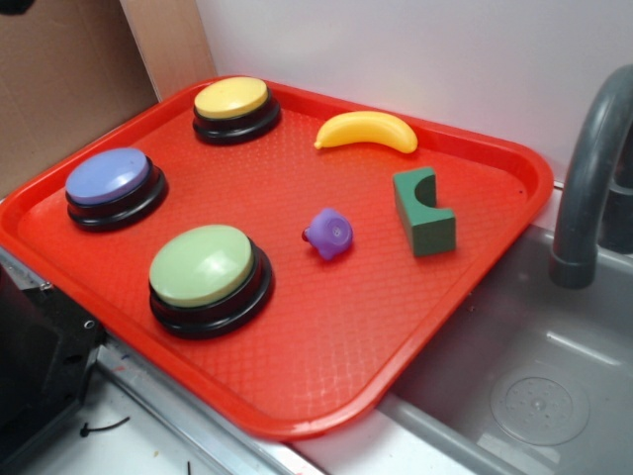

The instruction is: Push the green button.

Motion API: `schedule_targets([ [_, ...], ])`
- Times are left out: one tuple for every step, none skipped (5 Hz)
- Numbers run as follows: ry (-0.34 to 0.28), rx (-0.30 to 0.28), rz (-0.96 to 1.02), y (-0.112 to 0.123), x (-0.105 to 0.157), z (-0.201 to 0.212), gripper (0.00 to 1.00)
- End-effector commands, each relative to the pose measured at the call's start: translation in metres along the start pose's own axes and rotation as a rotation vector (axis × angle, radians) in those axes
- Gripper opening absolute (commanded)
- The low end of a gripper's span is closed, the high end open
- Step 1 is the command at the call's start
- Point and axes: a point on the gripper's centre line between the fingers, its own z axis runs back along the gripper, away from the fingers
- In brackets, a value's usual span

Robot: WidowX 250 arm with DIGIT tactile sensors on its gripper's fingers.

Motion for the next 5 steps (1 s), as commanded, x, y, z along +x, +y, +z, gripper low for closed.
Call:
schedule_targets([
  [0.0,0.0,0.0,0.0,0.0,0.0,1.0],
  [0.039,0.036,-0.2,-0.016,0.015,-0.04,1.0],
  [0.011,0.052,-0.388,-0.051,0.02,-0.073,1.0],
  [-0.086,0.037,-0.485,-0.052,0.018,-0.092,1.0],
  [-0.084,0.028,-0.505,-0.043,0.016,-0.117,1.0],
])
